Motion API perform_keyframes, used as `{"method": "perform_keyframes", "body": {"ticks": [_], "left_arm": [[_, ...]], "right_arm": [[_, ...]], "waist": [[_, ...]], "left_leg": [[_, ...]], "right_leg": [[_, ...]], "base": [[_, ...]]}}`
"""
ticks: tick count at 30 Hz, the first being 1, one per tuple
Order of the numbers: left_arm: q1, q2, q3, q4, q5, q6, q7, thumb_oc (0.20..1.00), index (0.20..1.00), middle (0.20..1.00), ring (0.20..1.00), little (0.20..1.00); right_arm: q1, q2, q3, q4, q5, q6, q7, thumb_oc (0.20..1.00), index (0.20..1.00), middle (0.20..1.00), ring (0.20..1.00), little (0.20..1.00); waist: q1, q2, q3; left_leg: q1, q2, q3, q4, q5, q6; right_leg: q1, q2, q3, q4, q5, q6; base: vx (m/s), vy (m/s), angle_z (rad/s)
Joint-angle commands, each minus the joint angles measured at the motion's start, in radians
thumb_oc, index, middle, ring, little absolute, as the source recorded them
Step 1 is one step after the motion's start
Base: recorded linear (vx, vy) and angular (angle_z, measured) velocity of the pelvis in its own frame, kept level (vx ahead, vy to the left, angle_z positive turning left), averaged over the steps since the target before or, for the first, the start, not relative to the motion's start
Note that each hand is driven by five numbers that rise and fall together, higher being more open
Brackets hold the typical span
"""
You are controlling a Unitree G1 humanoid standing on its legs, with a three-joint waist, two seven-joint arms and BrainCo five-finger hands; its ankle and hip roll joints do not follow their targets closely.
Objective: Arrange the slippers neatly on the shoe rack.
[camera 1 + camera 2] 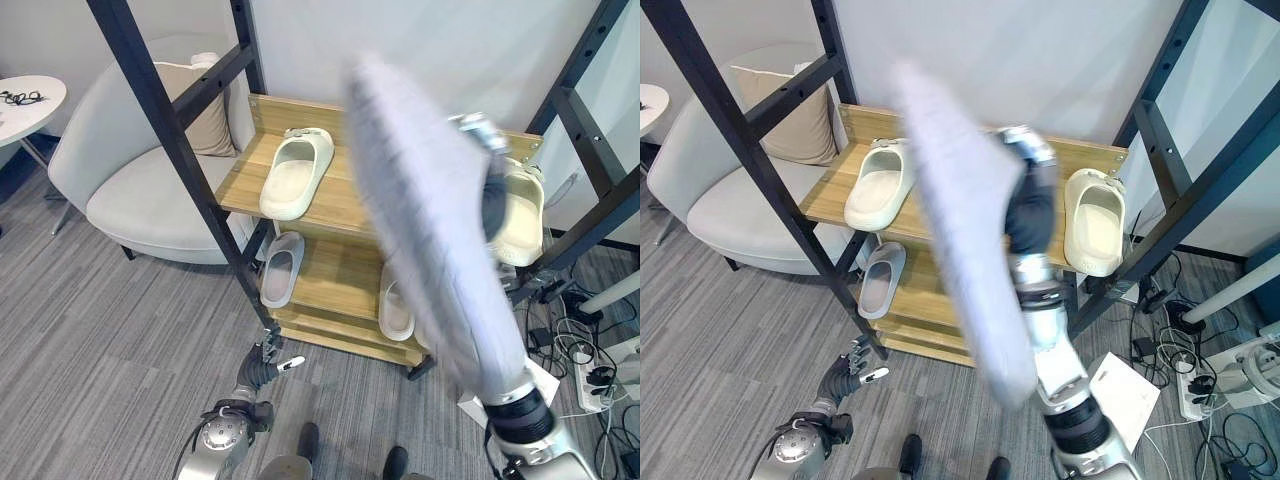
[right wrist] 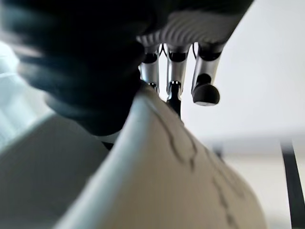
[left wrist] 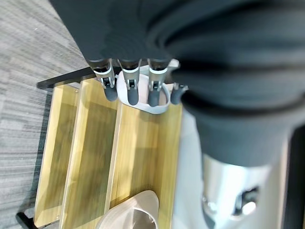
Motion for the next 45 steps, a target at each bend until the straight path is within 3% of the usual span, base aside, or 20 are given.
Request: {"method": "perform_keyframes", "body": {"ticks": [1,2,6,7,10,11,12,14,16,24,31,45], "left_arm": [[-0.057,0.024,0.004,0.017,0.015,-0.040,-0.003,1.000,1.000,1.000,1.000,1.000],[-0.061,0.012,0.012,0.040,0.004,-0.048,0.003,1.000,1.000,1.000,1.000,1.000],[-0.074,0.001,0.026,0.068,-0.009,-0.060,0.017,1.000,1.000,1.000,1.000,1.000],[-0.096,-0.003,0.041,0.080,-0.013,-0.078,0.035,1.000,1.000,1.000,1.000,1.000],[-0.114,-0.003,0.048,0.071,-0.013,-0.093,0.055,1.000,1.000,1.000,1.000,1.000],[-0.121,-0.003,0.044,0.061,-0.015,-0.099,0.065,1.000,1.000,1.000,1.000,1.000],[-0.153,0.002,0.029,0.038,-0.025,-0.113,0.087,1.000,1.000,1.000,1.000,1.000],[-0.215,0.012,-0.017,0.015,-0.031,-0.135,0.094,1.000,1.000,1.000,1.000,1.000],[-0.298,0.052,-0.087,-0.030,-0.047,-0.155,0.081,1.000,1.000,1.000,1.000,1.000],[-0.363,0.074,-0.178,-0.108,-0.073,-0.164,0.049,1.000,1.000,1.000,1.000,1.000],[-0.406,0.092,-0.238,-0.165,-0.079,-0.170,0.044,1.000,1.000,1.000,1.000,1.000],[-0.419,0.093,-0.256,-0.192,-0.089,-0.169,0.047,1.000,1.000,1.000,1.000,1.000]], "right_arm": [[-0.073,-0.026,0.009,0.012,0.153,-0.004,0.154,0.200,0.200,0.200,0.200,0.200],[-0.062,-0.019,0.079,0.046,0.149,0.027,0.197,0.200,0.200,0.200,0.200,0.200],[-0.040,-0.016,0.131,0.126,0.088,0.053,0.218,0.200,0.200,0.200,0.200,0.200],[-0.014,-0.039,0.147,0.225,-0.112,0.074,0.197,0.200,0.200,0.200,0.200,0.200],[-0.021,-0.081,0.124,0.343,-0.480,0.103,0.095,0.200,0.200,0.200,0.200,0.200],[-0.038,-0.095,0.112,0.385,-0.623,0.126,0.029,0.200,0.200,0.200,0.200,0.200],[-0.109,-0.123,0.092,0.484,-0.890,0.176,-0.101,0.200,0.200,0.200,0.200,0.200],[-0.224,-0.140,0.083,0.594,-1.044,0.232,-0.193,0.200,0.200,0.200,0.200,0.200],[-0.426,-0.193,0.103,0.807,-1.167,0.342,-0.276,0.200,0.200,0.200,0.200,0.200],[-0.655,-0.294,0.122,1.079,-1.152,0.419,-0.344,0.200,0.200,0.200,0.200,0.200],[-0.790,-0.343,0.136,1.301,-1.060,0.427,-0.403,0.200,0.200,0.200,0.200,0.200],[-0.857,-0.407,0.088,1.340,-0.946,0.414,-0.470,0.200,0.200,0.200,0.200,0.200]], "waist": [[0.040,0.001,-0.012],[0.046,0.001,-0.011],[0.051,0.003,-0.006],[0.056,0.007,0.009],[0.062,0.011,0.040],[0.066,0.012,0.057],[0.077,0.022,0.108],[0.089,0.044,0.170],[0.100,0.066,0.200],[0.113,0.076,0.234],[0.140,0.090,0.261],[0.203,0.135,0.286]], "left_leg": [[0.085,-0.019,-0.024,-0.002,-0.212,0.032],[0.081,-0.019,-0.036,-0.002,-0.209,0.029],[0.076,-0.021,-0.059,-0.002,-0.204,0.026],[0.066,-0.020,-0.079,-0.002,-0.199,0.023],[0.044,-0.021,-0.097,-0.002,-0.185,0.020],[0.019,-0.024,-0.105,0.022,-0.189,0.020],[-0.055,-0.032,-0.108,0.107,-0.201,0.021],[-0.166,-0.044,-0.118,0.218,-0.216,0.021],[-0.307,-0.055,-0.134,0.315,-0.226,0.017],[-0.452,-0.071,-0.145,0.398,-0.242,0.017],[-0.588,-0.104,-0.168,0.486,-0.269,0.026],[-0.602,-0.168,-0.233,0.527,-0.309,0.039]], "right_leg": [[0.143,0.005,-0.030,0.013,-0.213,0.020],[0.141,0.005,-0.046,0.026,-0.217,0.018],[0.137,0.002,-0.066,0.053,-0.225,0.015],[0.120,-0.004,-0.089,0.093,-0.240,0.014],[0.091,-0.011,-0.106,0.135,-0.256,0.013],[0.075,-0.017,-0.111,0.154,-0.263,0.011],[0.014,-0.035,-0.111,0.224,-0.282,0.006],[-0.079,-0.060,-0.110,0.316,-0.305,-0.007],[-0.212,-0.086,-0.100,0.420,-0.336,-0.023],[-0.349,-0.109,-0.090,0.516,-0.367,-0.028],[-0.464,-0.144,-0.101,0.611,-0.401,-0.025],[-0.435,-0.196,-0.157,0.682,-0.458,-0.012]], "base": [[-0.05,-0.038,0.10],[-0.03,-0.025,0.12],[-0.02,-0.013,0.28],[-0.02,-0.015,0.29],[-0.05,-0.032,0.31],[-0.20,-0.022,0.21],[-0.30,-0.016,0.14],[-0.34,0.015,0.26],[-0.19,0.032,0.21],[0.01,0.039,0.13],[0.04,0.032,0.12],[0.07,-0.005,0.21]]}}
